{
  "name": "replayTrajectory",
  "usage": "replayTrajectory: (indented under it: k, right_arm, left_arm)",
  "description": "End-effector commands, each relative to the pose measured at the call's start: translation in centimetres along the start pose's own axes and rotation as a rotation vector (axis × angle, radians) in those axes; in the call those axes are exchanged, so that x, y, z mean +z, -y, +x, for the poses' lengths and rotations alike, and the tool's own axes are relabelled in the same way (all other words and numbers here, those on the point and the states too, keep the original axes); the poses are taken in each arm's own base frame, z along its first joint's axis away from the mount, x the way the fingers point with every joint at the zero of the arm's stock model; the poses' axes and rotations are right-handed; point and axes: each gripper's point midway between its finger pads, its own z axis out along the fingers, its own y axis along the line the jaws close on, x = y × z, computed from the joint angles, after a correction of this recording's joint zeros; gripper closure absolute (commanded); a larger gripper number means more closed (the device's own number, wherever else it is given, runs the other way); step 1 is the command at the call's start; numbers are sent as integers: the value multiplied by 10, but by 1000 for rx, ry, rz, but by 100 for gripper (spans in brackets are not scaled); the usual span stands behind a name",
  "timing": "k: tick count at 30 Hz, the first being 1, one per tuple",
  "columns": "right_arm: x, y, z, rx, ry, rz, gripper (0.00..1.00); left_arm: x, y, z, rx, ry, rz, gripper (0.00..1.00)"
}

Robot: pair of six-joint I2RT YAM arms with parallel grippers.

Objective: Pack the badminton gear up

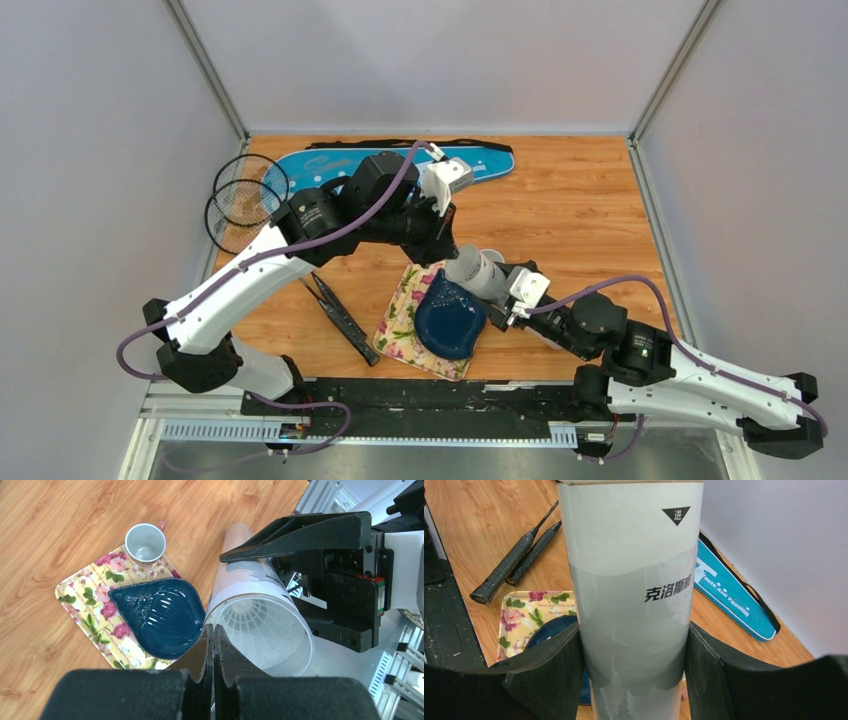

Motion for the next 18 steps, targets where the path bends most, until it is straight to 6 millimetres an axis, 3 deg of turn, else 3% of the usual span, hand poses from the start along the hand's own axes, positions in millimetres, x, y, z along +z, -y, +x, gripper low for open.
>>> replayTrajectory:
  k: [1,7,18]
  right_arm:
    - [-5,14,-54,56,205,36,75]
    - [-7,13,-55,63,232,34,75]
    - [-11,14,-53,76,251,41,75]
  left_arm:
    - [-1,-4,2,14,-18,-23,100]
    - [-4,-2,-4,7,5,-21,99]
    - [-4,-2,-13,5,28,-29,75]
